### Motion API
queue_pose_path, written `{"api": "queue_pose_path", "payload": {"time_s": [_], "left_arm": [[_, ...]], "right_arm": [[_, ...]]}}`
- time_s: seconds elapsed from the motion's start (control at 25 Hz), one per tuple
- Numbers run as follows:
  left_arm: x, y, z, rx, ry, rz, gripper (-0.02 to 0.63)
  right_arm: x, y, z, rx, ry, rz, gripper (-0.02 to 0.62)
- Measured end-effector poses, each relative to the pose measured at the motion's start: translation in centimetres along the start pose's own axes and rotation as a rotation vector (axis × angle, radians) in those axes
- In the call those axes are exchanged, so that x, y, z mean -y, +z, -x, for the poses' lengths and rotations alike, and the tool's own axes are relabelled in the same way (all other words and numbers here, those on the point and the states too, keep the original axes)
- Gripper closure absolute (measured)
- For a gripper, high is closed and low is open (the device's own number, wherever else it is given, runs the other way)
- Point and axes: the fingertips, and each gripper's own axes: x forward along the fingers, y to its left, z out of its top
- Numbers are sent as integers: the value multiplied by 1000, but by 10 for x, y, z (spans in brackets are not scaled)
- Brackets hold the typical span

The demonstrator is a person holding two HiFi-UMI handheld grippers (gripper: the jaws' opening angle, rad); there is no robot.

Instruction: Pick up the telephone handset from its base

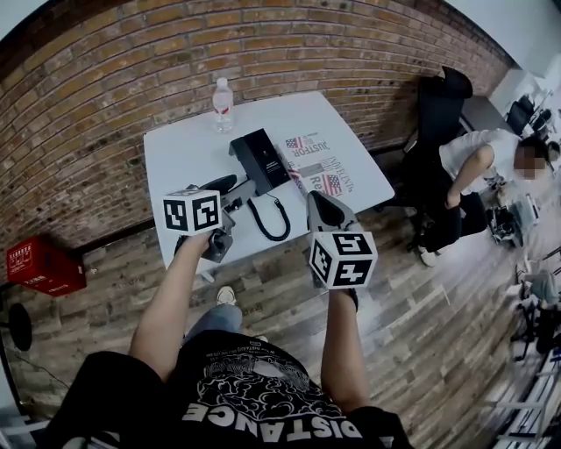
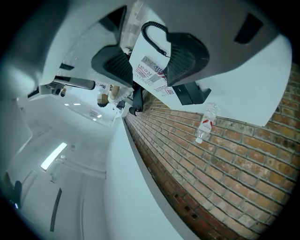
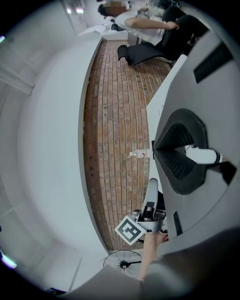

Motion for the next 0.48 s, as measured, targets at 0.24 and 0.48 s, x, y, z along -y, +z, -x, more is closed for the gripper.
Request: {"api": "queue_pose_path", "payload": {"time_s": [0.24,0.48], "left_arm": [[-31,-9,-19,-8,-20,87,396],[-69,-18,-44,-58,-37,199,396]], "right_arm": [[1,-4,-28,-19,21,17,597],[3,-3,-66,-48,31,30,597]]}}
